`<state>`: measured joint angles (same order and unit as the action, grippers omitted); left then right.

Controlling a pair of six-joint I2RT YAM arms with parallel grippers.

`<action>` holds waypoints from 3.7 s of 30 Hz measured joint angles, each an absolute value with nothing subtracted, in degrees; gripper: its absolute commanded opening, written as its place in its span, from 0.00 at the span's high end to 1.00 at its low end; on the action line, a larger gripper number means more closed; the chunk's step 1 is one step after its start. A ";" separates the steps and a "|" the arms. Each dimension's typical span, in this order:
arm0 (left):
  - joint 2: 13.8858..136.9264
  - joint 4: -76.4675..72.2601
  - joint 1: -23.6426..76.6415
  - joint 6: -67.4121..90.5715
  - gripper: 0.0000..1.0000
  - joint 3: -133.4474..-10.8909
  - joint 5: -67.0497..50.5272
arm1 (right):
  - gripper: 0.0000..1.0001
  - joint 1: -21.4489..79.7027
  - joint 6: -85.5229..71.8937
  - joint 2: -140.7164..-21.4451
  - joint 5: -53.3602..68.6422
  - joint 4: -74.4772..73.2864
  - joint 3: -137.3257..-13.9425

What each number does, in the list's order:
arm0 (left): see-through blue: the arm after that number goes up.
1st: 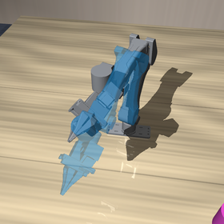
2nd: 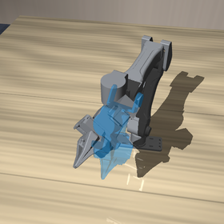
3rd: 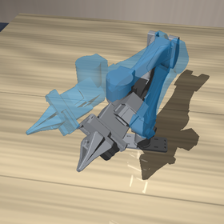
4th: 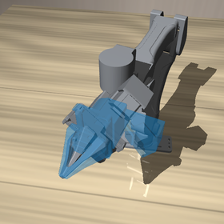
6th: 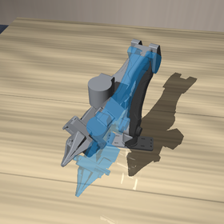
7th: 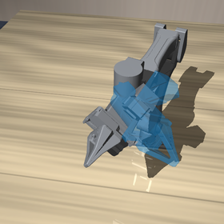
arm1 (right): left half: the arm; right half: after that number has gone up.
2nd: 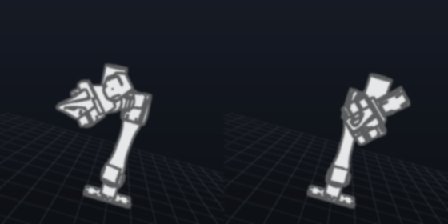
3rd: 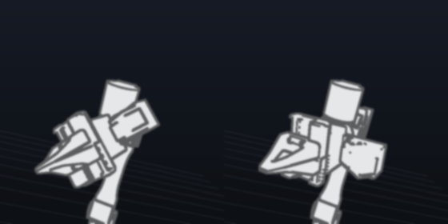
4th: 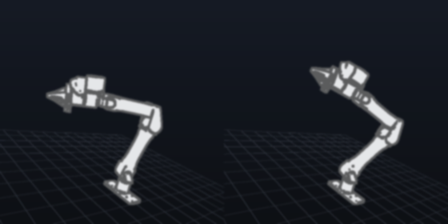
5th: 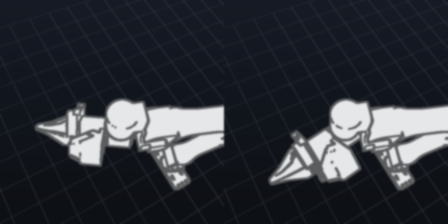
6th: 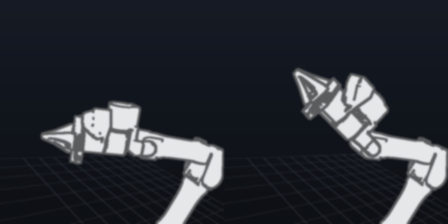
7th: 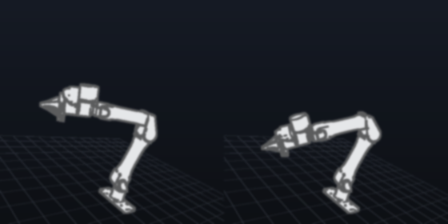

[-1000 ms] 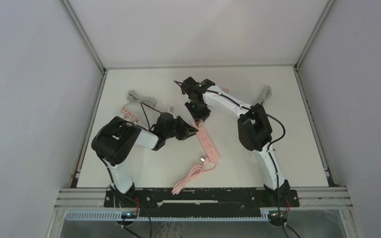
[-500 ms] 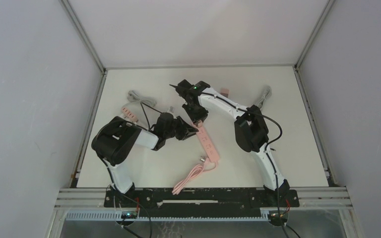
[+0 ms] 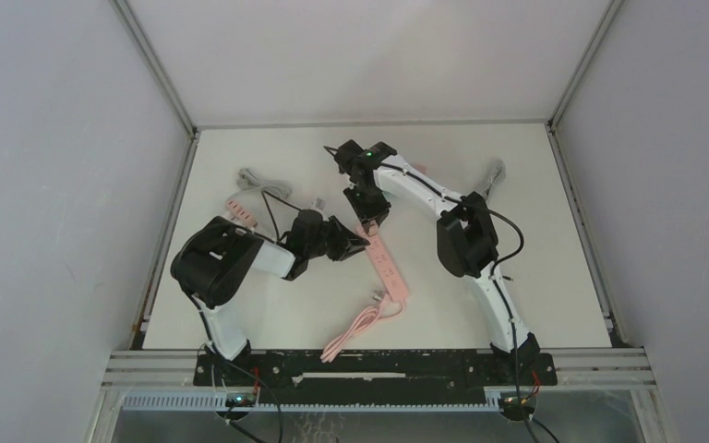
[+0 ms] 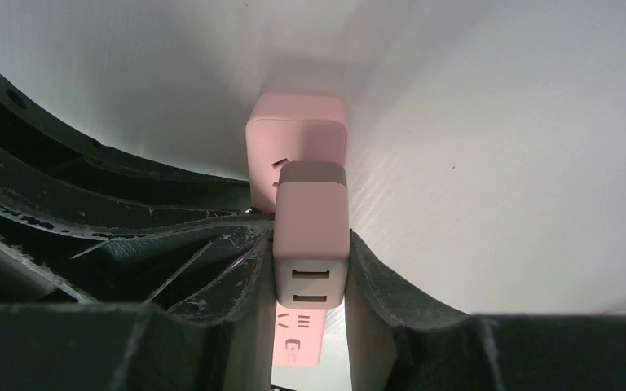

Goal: Insert the plug
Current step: Insert the plug into the socket.

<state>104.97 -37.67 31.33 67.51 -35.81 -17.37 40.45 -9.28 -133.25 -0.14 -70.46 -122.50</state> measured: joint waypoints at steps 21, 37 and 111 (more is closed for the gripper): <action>104.97 -37.67 31.38 67.53 0.81 -35.81 -17.28 | 1.00 43.07 -9.61 -135.13 -5.91 -72.75 -125.51; 104.97 -37.67 31.38 67.53 0.81 -35.81 -17.28 | 1.00 43.48 -10.37 -134.78 -5.98 -71.77 -124.57; 104.29 -38.57 33.58 66.83 0.72 -35.79 -12.73 | 0.09 41.19 -12.75 -116.33 -10.70 -44.95 -102.91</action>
<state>104.29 -38.57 33.58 66.83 -35.79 -12.73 41.19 -12.75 -116.33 -10.70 -44.95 -102.91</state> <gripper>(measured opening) 0.251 0.900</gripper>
